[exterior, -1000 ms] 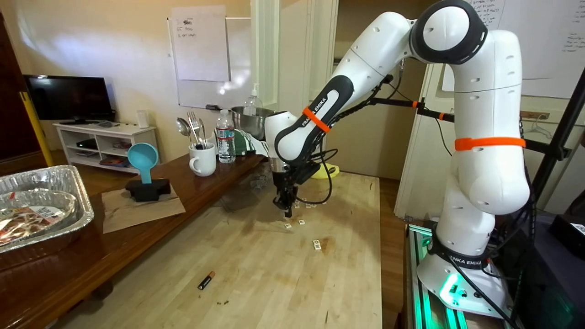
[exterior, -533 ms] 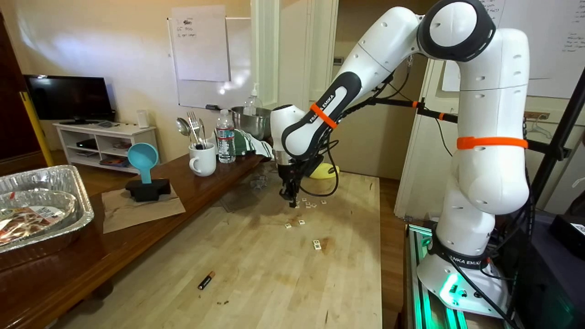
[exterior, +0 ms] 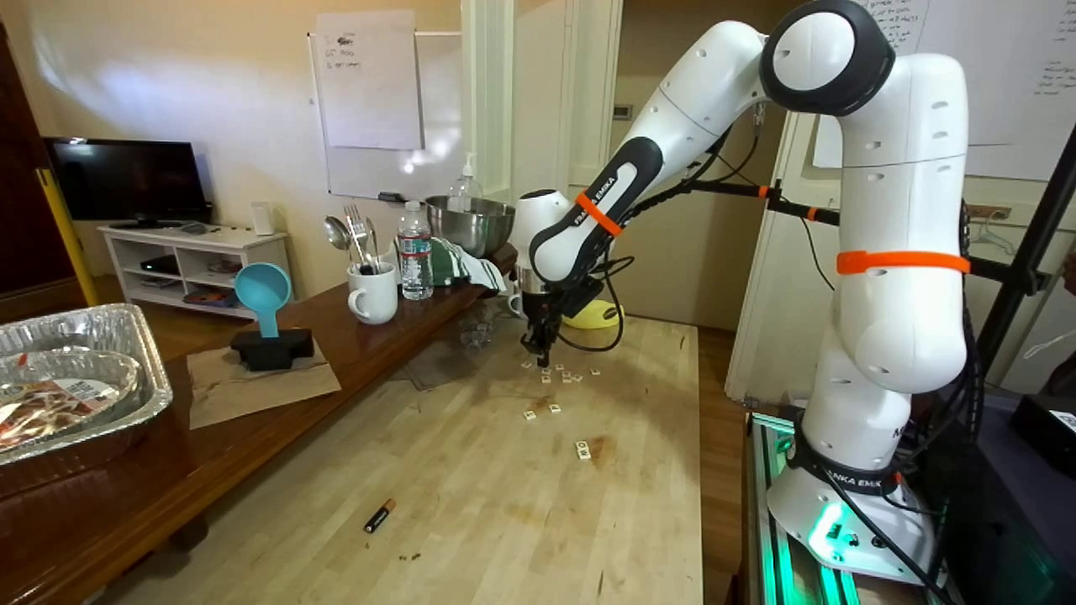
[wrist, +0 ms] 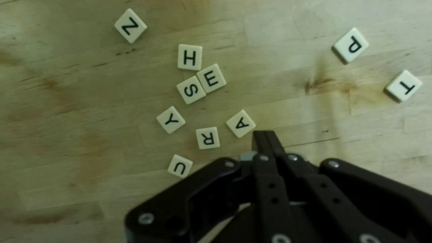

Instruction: Move the block letters to the left

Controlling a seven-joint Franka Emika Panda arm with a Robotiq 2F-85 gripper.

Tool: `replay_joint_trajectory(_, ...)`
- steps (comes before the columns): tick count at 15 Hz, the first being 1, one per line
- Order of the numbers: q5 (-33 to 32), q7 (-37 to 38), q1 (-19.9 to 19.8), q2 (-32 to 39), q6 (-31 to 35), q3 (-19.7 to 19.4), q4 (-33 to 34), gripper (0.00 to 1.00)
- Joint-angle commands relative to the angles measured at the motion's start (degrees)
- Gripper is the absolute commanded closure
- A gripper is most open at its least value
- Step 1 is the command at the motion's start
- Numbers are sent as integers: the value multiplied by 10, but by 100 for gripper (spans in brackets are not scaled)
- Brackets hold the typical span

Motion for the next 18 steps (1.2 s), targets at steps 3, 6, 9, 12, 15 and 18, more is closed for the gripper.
replay_joint_trajectory(3, 0, 1, -4, 13, 18, -7, 2, 99)
replay_joint_trajectory(6, 0, 1, -5, 23, 18, -9, 5, 99)
replay_joint_trajectory(9, -2, 3, -6, 29, 23, -10, 6, 100)
replay_joint_trajectory(12, 6, -2, -11, 44, 37, -9, 12, 100)
replay_joint_trajectory(15, 6, -1, -13, 53, 50, -11, 14, 100)
replay_joint_trajectory(18, -1, -2, -13, 63, 60, -14, 17, 100)
